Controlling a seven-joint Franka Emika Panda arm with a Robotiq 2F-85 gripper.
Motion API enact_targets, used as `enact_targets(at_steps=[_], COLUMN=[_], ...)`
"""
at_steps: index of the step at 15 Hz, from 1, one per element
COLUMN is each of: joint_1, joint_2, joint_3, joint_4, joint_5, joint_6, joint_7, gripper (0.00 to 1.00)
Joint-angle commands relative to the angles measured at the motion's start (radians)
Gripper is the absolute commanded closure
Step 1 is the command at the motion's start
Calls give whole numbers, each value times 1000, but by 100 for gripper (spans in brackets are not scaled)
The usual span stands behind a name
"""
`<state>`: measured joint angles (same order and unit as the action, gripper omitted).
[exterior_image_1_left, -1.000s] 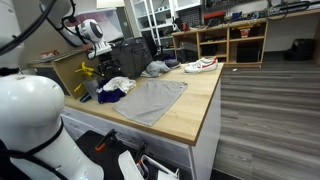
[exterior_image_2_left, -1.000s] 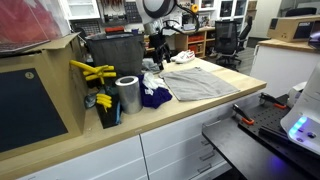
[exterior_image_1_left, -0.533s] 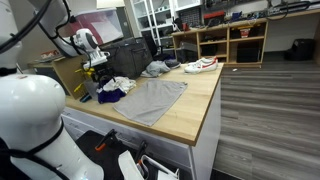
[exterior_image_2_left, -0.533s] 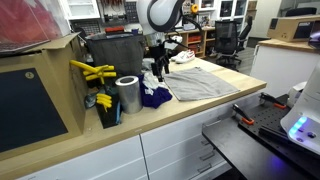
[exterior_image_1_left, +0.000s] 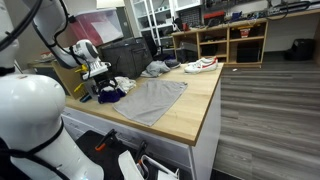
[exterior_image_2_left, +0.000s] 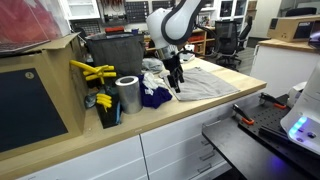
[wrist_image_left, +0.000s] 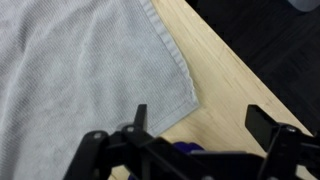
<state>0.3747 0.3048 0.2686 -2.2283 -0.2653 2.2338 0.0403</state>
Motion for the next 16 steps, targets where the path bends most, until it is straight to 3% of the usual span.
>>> enact_targets(at_steps=[1, 5, 16], joint_1=[12, 18, 29], joint_2=[-14, 10, 111], joint_3=[-9, -15, -19], joint_4=[-46, -40, -11], joint_5=[-59, -123, -119], joint_6=[8, 2, 54], joint_7=[46, 65, 75], gripper=[0, 0, 0])
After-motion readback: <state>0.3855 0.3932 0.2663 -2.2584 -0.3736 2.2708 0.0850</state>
